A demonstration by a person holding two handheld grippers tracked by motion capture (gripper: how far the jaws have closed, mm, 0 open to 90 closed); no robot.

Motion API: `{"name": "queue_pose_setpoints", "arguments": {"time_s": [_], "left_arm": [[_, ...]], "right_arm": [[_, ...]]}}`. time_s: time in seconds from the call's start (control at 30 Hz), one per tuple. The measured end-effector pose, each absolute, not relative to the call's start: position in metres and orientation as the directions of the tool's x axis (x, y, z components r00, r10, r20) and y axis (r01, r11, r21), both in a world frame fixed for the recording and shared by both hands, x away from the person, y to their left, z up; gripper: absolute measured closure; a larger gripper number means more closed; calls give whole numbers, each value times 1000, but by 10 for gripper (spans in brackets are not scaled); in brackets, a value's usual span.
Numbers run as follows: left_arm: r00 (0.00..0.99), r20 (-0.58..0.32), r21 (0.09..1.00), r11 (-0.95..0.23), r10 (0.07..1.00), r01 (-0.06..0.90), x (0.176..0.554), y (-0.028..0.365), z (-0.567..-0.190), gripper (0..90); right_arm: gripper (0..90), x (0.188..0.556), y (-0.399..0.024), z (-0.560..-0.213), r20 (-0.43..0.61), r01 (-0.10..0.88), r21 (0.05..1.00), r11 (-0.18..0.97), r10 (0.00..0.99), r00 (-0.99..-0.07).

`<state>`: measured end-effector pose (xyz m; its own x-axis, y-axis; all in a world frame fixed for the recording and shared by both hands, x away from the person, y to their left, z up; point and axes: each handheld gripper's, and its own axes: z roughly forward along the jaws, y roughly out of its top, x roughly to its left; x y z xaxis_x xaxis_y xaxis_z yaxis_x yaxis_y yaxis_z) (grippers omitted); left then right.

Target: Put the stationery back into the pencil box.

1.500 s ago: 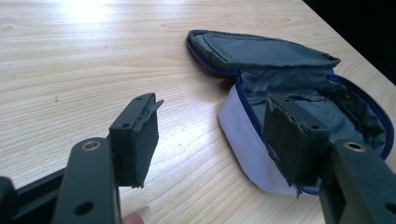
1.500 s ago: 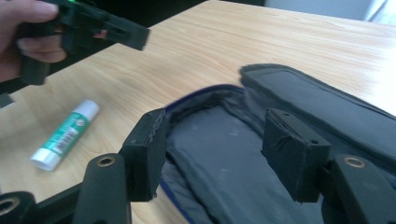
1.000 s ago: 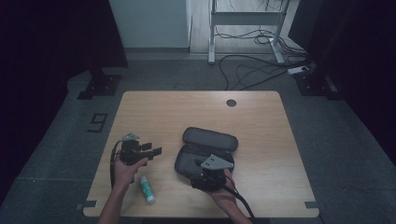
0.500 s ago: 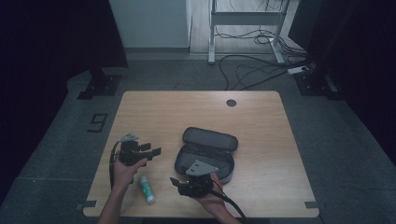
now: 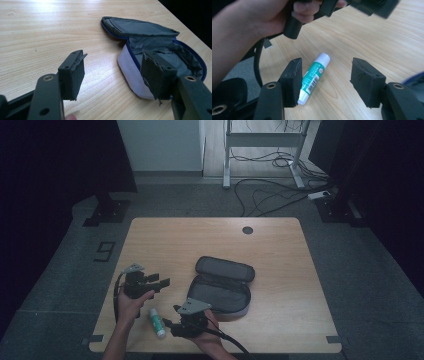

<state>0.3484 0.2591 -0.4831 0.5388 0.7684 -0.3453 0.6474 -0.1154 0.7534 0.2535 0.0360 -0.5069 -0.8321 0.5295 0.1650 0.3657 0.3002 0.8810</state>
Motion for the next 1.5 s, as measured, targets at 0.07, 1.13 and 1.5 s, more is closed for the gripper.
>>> {"name": "queue_pose_setpoints", "arguments": {"time_s": [0.07, 1.13, 1.5], "left_arm": [[537, -349, 752, -112, 768, 650, 349, 260, -483, 360], [524, -351, 736, -117, 776, 666, 350, 263, -489, 360], [512, -332, 748, -109, 792, 655, 349, 265, -488, 362]], "right_arm": [[419, 253, 42, -510, 179, 375, 878, 298, 521, -835], [502, 252, 102, -546, 77, 388, 791, 473, 553, -830], [639, 256, 98, -549, 37, 376, 767, 521, 548, -835]]}}
